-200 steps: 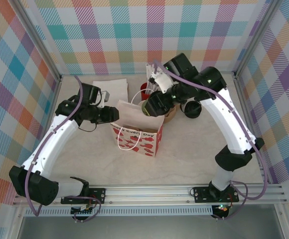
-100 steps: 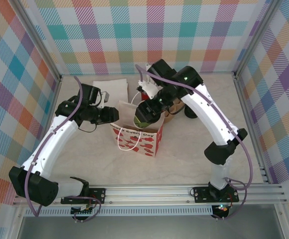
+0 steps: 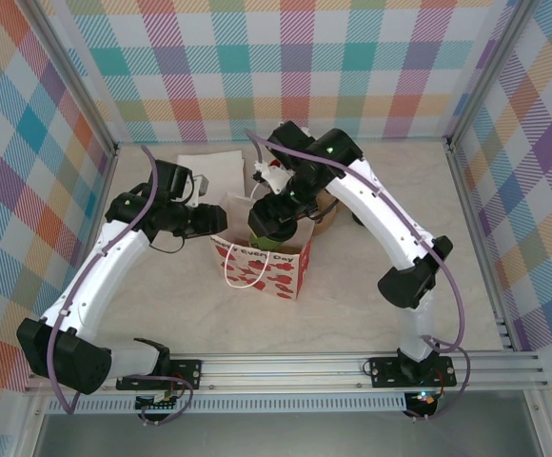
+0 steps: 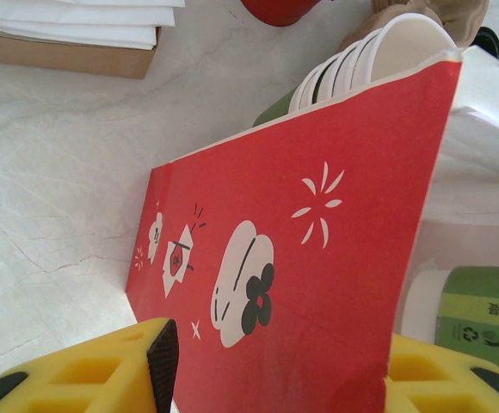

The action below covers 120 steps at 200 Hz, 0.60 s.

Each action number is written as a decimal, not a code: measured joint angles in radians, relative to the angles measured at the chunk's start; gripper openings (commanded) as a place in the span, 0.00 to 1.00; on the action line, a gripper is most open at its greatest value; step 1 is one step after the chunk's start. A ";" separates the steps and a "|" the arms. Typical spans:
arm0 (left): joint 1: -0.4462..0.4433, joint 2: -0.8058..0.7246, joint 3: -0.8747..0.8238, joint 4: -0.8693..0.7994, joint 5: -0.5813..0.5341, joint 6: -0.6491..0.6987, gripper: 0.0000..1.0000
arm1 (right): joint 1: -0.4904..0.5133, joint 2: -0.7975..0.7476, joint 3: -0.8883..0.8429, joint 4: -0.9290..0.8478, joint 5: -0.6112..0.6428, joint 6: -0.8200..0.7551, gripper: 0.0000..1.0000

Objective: Pack the takeout coffee

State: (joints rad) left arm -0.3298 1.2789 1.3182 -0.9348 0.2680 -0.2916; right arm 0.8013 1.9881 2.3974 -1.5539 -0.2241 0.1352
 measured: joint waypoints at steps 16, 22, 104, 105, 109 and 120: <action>0.000 0.000 -0.001 0.000 0.000 0.000 0.48 | 0.001 0.005 0.000 0.000 0.026 0.008 0.87; 0.000 0.000 -0.001 0.000 0.000 0.000 0.48 | 0.001 0.007 0.000 -0.001 0.039 0.008 0.87; 0.000 -0.015 -0.020 0.000 0.000 0.013 0.48 | 0.001 0.064 0.000 -0.019 0.145 -0.013 0.87; 0.000 -0.016 -0.020 0.000 0.000 0.013 0.48 | 0.001 0.064 0.000 -0.019 0.145 -0.013 0.87; 0.000 -0.016 -0.020 0.000 0.000 0.013 0.48 | 0.001 0.065 0.000 -0.021 0.146 -0.017 0.87; 0.000 -0.018 -0.020 0.000 0.000 0.016 0.48 | 0.001 0.064 0.000 -0.027 0.146 -0.026 0.87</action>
State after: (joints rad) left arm -0.3298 1.2613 1.2980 -0.9344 0.2680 -0.2760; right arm 0.8024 2.0525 2.3974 -1.5814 -0.0784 0.1089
